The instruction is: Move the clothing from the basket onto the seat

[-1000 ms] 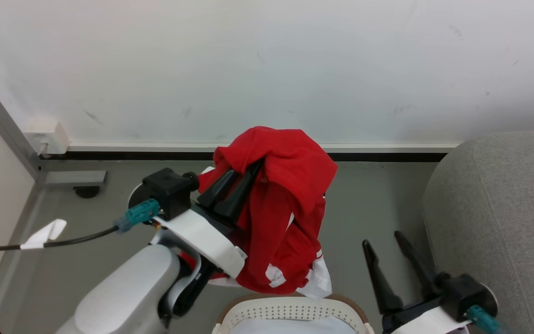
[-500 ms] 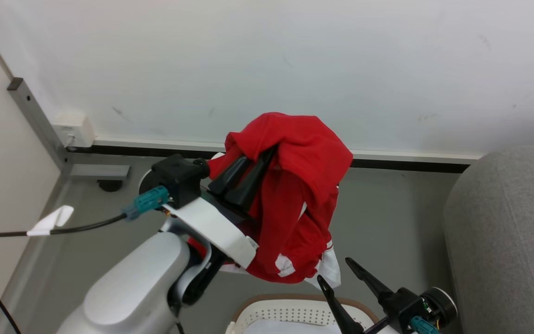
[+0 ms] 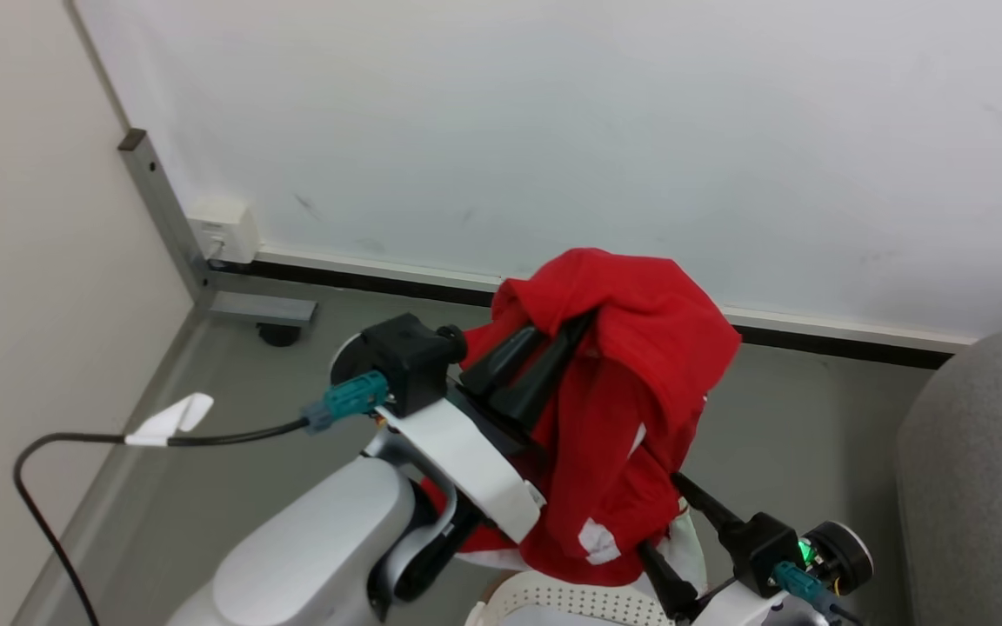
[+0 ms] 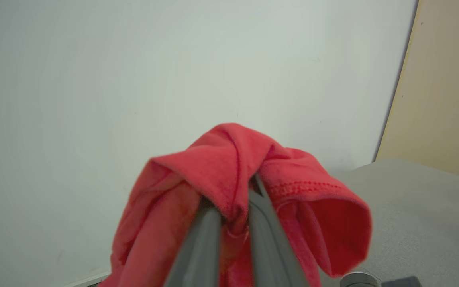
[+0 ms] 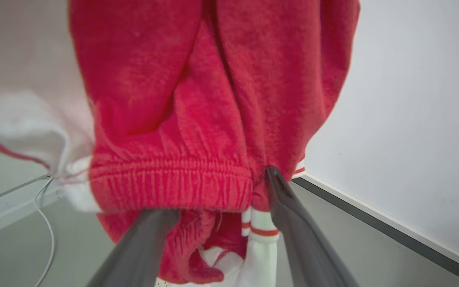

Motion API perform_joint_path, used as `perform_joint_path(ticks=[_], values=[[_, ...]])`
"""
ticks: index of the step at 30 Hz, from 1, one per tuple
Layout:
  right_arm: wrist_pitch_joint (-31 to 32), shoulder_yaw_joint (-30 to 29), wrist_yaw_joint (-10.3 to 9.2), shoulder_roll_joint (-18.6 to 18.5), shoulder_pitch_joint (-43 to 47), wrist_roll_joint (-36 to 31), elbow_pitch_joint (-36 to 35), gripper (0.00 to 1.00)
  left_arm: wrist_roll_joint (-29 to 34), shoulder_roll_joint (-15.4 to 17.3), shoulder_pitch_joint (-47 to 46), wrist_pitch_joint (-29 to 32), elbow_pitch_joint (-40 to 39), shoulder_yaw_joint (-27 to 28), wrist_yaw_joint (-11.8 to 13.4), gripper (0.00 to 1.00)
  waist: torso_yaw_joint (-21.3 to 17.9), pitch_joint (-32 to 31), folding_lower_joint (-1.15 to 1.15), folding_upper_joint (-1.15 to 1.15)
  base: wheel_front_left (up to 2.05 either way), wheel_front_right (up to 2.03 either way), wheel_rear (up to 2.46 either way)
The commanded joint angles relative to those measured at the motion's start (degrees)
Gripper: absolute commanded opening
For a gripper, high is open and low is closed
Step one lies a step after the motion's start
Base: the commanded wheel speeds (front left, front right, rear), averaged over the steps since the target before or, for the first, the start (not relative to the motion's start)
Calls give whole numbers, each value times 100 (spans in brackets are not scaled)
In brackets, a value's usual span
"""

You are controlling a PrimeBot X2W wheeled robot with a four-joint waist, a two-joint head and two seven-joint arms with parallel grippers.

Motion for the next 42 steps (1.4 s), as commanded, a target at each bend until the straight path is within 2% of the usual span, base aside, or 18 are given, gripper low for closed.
perform_joint_path(ticks=[1, 11, 21, 22, 23, 24, 29, 34, 38, 42], values=[[3, -35, -12, -21, -102, -77, 28, 100, 11, -37, -16, -1, -30, -7, -30, 0, 77, -29, 0, 0, 0, 0, 0], [3, -321, -12, -20, -144, -547, -196, 100, 27, -259, -13, 135, -159, -293, -81, 0, 468, -197, 0, 0, 0, 0, 0], [3, -877, -12, -19, -152, -321, -7, 100, -47, -349, 68, 230, -334, -462, -91, 0, 773, -275, 0, 0, 0, 0, 0], [4, -894, -12, -21, -190, -291, 77, 95, -47, -341, 64, 237, -346, -464, -89, 0, 795, -272, 0, 0, 0, 0, 0], [4, -909, -12, -20, -220, -262, 164, 41, -56, -337, 61, 240, -355, -466, -91, 0, 816, -269, 0, 0, 0, 0, 0], [4, -911, -12, -19, -250, -205, 245, 2, -64, -331, 59, 242, -362, -465, -88, 0, 832, -267, 0, 0, 0, 0, 0], [4, -905, -12, -20, -392, -52, 509, 0, -91, -280, 55, 218, -386, -435, -64, 0, 852, -238, 0, 0, 0, 0, 0], [3, -921, -12, -20, -390, 58, 427, 0, -114, -212, 101, 176, -352, -381, -19, 0, 774, -199, 0, 0, 0, 0, 0], [3, -1048, -12, -20, -215, 312, 148, 0, -155, -168, 159, 131, -246, -358, -7, 0, 709, -179, 0, 0, 0, 0, 0], [1, -1262, -12, -18, 39, 633, -451, 0, -157, -86, 283, 93, -78, -369, 5, 0, 614, -133, 0, 0, 0, 0, 0]])
